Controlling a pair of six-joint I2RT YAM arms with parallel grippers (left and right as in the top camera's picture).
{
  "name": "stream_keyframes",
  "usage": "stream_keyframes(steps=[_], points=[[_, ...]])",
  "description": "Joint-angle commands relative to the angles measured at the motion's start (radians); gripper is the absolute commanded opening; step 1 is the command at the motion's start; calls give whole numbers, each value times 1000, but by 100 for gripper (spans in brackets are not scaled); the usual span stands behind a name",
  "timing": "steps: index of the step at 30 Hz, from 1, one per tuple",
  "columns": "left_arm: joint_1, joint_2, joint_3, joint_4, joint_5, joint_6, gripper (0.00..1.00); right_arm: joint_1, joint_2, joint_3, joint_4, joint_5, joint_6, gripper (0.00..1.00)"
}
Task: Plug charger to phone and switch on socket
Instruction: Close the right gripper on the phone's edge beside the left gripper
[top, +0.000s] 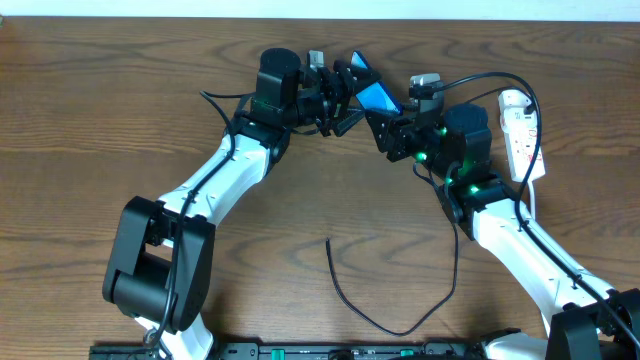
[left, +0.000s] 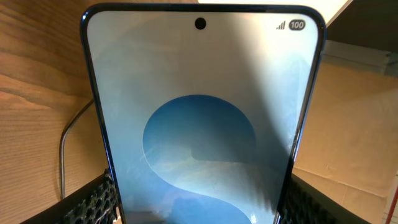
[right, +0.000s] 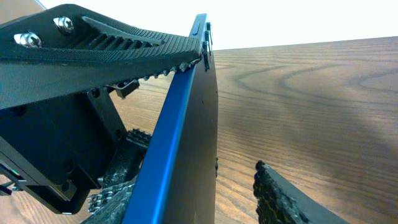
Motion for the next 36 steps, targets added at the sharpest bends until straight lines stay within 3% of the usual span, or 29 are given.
stream_keyframes(steps=[1,10,15,27,32,36], points=[[-2,-35,8,11,6,-5,7,7,-1,21,-1,16,10,47],[-24,-35,8,11,6,-5,7,7,-1,21,-1,16,10,37],[-24,-35,8,11,6,-5,7,7,-1,21,-1,16,10,25],[-24,-35,8,11,6,-5,8,7,-1,21,1,16,10,14],[-24,-35,8,11,6,-5,8,7,-1,21,6,16,10,4],[-24,-35,8,11,6,-5,41,7,-1,21,7,16,10,1]])
